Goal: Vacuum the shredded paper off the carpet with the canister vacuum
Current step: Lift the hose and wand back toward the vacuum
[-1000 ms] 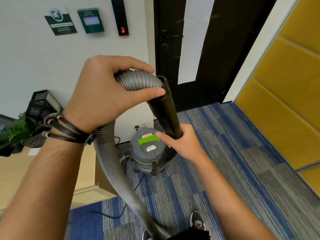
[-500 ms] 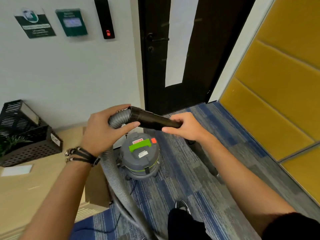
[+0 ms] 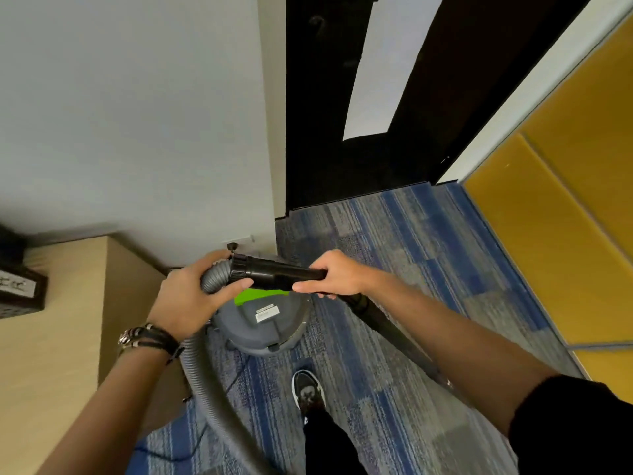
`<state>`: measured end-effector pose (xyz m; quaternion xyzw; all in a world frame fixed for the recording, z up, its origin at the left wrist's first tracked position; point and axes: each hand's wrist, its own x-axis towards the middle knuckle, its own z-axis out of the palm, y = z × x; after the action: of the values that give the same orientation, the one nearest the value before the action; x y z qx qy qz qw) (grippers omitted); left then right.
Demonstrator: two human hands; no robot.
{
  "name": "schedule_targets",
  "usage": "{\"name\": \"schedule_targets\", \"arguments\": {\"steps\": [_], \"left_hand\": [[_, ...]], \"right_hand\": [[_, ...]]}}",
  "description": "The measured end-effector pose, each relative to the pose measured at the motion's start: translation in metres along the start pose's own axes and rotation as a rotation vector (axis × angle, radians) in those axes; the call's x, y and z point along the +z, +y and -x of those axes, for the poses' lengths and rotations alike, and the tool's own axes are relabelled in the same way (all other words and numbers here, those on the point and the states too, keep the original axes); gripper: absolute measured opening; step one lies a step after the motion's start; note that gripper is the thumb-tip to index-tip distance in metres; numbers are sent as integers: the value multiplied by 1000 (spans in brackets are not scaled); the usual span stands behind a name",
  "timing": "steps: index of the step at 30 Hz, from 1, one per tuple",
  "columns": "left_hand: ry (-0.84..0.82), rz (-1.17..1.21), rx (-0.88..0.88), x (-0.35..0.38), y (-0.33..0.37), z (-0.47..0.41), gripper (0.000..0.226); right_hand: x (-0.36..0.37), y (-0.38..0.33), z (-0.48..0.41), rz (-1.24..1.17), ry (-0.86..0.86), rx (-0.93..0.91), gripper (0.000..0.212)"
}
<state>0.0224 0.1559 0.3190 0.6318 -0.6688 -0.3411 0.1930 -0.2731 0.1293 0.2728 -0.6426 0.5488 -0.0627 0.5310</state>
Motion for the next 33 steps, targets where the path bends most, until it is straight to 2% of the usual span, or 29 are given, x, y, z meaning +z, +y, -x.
{"name": "schedule_targets", "arguments": {"steps": [2, 5, 8, 11, 13, 15, 18, 20, 26, 31, 33], "left_hand": [[-28, -25, -70, 24, -22, -34, 59], [-97, -58, -157, 57, -62, -63, 76], [-144, -36, -264, 90, -105, -79, 83], [-139, 23, -359, 117, -141, -94, 82], [-118, 61, -414, 135, -168, -104, 73], [-71, 82, -457, 153, -197, -115, 64], [11, 81, -512, 176, -234, -134, 56], [23, 100, -523, 187, -251, -145, 52], [40, 108, -498, 216, -291, -179, 53], [-132, -19, -417, 240, -314, -217, 73], [-178, -58, -409, 252, -316, -226, 70]], "right_hand": [[-6, 23, -46, 37, -40, 22, 46], [3, 55, -101, 123, -88, 34, 51], [20, 89, -148, 171, -155, 29, 34], [37, 114, -189, 218, -192, 19, 37], [50, 131, -215, 218, -189, 6, 37], [61, 155, -239, 172, -123, -30, 32], [84, 200, -259, 42, 42, -34, 42], [102, 227, -265, 33, 121, -66, 45], [103, 274, -306, 197, 115, -144, 60], [92, 290, -317, 298, 147, -160, 64], [86, 304, -312, 353, 205, -117, 64]]}}
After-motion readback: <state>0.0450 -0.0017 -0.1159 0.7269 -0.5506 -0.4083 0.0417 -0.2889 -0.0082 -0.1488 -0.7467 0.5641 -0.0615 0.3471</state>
